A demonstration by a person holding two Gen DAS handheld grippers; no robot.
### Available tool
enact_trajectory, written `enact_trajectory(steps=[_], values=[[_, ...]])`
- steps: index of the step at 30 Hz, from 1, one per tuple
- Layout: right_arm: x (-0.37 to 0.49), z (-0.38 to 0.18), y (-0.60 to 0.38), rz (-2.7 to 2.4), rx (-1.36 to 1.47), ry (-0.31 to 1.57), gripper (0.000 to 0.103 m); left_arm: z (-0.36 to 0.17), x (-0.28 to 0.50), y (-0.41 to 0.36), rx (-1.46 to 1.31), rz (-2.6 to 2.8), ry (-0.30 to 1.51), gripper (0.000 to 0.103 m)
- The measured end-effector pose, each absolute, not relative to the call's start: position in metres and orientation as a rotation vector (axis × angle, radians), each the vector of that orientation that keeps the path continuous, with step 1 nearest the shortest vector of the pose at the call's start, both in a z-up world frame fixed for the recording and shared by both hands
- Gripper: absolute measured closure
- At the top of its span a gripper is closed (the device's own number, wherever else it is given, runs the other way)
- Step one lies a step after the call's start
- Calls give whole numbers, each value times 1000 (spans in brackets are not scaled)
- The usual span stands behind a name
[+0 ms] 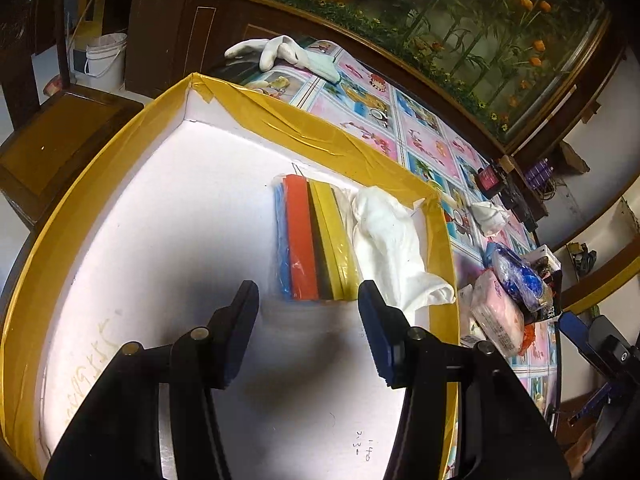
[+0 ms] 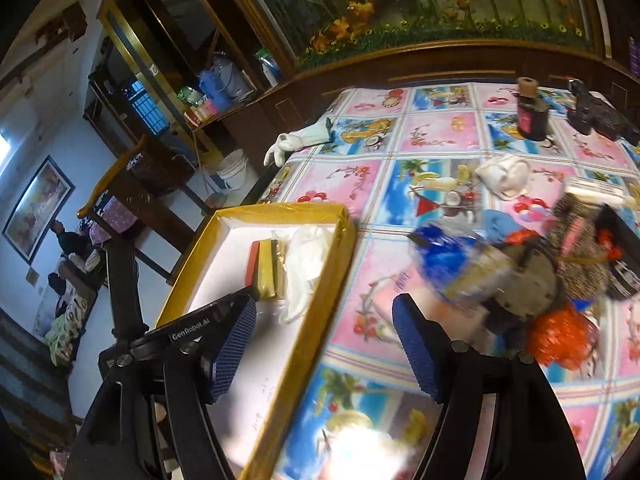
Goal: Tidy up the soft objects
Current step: 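Carry bundle and cloth into the yellow-rimmed tray and open both tools, then grasp the blue plastic bag from the pile with the left tool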
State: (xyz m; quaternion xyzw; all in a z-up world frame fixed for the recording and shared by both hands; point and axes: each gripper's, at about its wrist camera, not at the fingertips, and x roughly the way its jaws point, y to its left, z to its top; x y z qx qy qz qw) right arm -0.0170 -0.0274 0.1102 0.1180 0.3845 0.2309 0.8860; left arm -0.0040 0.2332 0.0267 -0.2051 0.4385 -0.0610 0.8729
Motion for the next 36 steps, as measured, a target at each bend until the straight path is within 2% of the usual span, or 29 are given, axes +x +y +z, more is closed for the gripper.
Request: enact_trajectory(steps=[3,9,12,13,23,35,36], values=[[-43,115,-65,456,266,772,28,36,-13,228,-397,-125,898,53],[-79,114,-142,331,311,733,23,88,-39,189,-306,-199,799,53],[-90,106,-174,258,348,725,23,103,-44,157,-261,-259,794,42],[-95,104,-180,238,351,722,23,104,-43,145,-251,-278,799,42],[-98,71,-202,166,360,704,23,94,19,76,-299,-317,934,43],[-76,37,-217,191,424,745,23,68,64,14,-117,-288,1024,42],[-76,37,-218,186,423,744,23,69,62,12,-94,-299,1017,50]])
